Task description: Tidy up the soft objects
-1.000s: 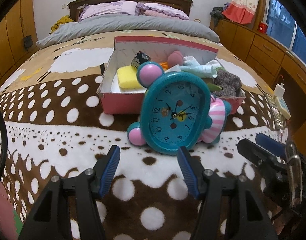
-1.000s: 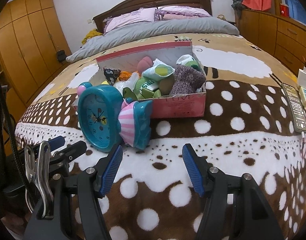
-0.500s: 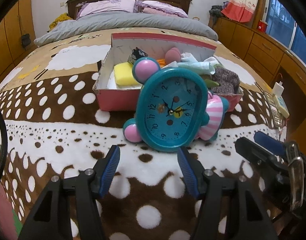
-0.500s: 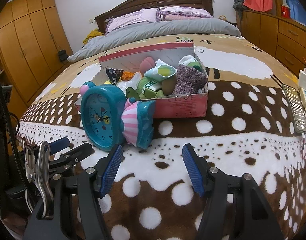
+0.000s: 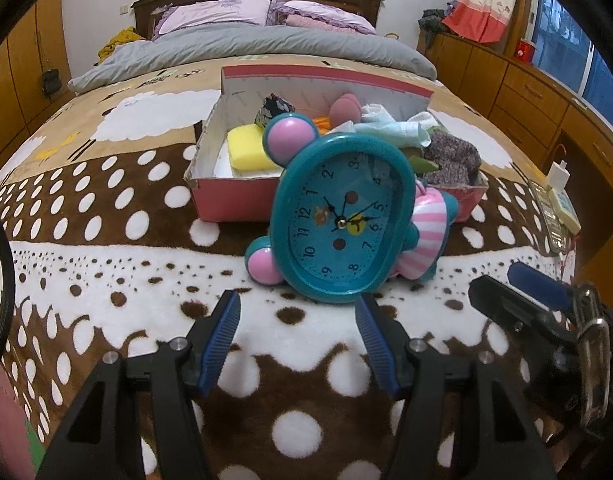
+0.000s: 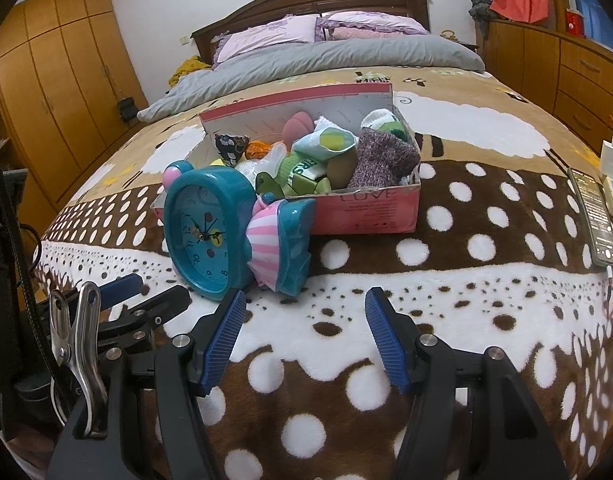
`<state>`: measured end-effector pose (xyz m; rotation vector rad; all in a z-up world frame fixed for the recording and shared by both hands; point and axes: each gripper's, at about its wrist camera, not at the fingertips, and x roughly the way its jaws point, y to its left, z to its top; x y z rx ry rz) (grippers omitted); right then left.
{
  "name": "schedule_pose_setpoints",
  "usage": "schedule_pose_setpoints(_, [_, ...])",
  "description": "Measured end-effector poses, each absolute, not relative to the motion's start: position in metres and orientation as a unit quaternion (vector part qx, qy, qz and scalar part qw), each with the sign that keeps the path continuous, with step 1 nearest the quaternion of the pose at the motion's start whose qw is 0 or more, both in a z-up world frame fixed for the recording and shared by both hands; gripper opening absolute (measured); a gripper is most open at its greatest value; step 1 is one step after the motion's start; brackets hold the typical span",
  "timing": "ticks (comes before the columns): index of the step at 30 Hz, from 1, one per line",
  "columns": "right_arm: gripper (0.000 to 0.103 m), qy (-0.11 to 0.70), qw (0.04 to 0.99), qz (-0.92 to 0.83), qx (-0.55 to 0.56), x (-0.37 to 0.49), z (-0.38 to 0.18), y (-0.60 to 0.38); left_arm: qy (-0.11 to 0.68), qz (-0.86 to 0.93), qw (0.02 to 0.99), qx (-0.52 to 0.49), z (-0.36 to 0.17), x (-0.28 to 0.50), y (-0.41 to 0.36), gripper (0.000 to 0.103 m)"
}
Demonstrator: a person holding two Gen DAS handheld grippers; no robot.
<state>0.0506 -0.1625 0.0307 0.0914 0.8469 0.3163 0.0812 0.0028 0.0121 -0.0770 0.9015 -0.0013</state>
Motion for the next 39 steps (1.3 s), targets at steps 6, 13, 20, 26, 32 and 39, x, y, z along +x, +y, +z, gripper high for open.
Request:
schedule_pose_setpoints(6, [0.064, 0.409, 0.898, 0.153, 0.045, 0.0506, 0.0298, -0.1622, 0.435, 0.001, 0.9, -0.036, 0.0117, 0.0804, 0.0033, 0.063])
schedule_pose_setpoints(13, [0.064, 0.41, 0.898, 0.154, 0.044, 0.0508, 0.0295, -0.1623, 0.435, 0.001, 0.9, -0.036, 0.0116, 0.0803, 0.0034, 0.063])
schedule_pose_setpoints(20, [0.064, 0.41, 0.898, 0.155, 0.044, 0.051, 0.0287, -0.1615, 0.435, 0.001, 0.9, -0.035, 0.0116, 0.0801, 0.0033, 0.063])
schedule_pose_setpoints(26, [0.064, 0.412, 0.897, 0.156, 0.046, 0.0517, 0.0279, -0.1615, 0.435, 0.001, 0.9, -0.036, 0.0116, 0.0801, 0.0031, 0.063])
schedule_pose_setpoints(32, [0.064, 0.412, 0.897, 0.157, 0.045, 0.0511, 0.0274, -0.1606, 0.435, 0.001, 0.9, -0.035, 0.0115, 0.0801, 0.0032, 0.063])
schedule_pose_setpoints(39, [0.064, 0.412, 0.897, 0.156, 0.046, 0.0513, 0.0278, -0.1612, 0.435, 0.001, 0.9, -0.035, 0.0116, 0.0798, 0.0033, 0.063])
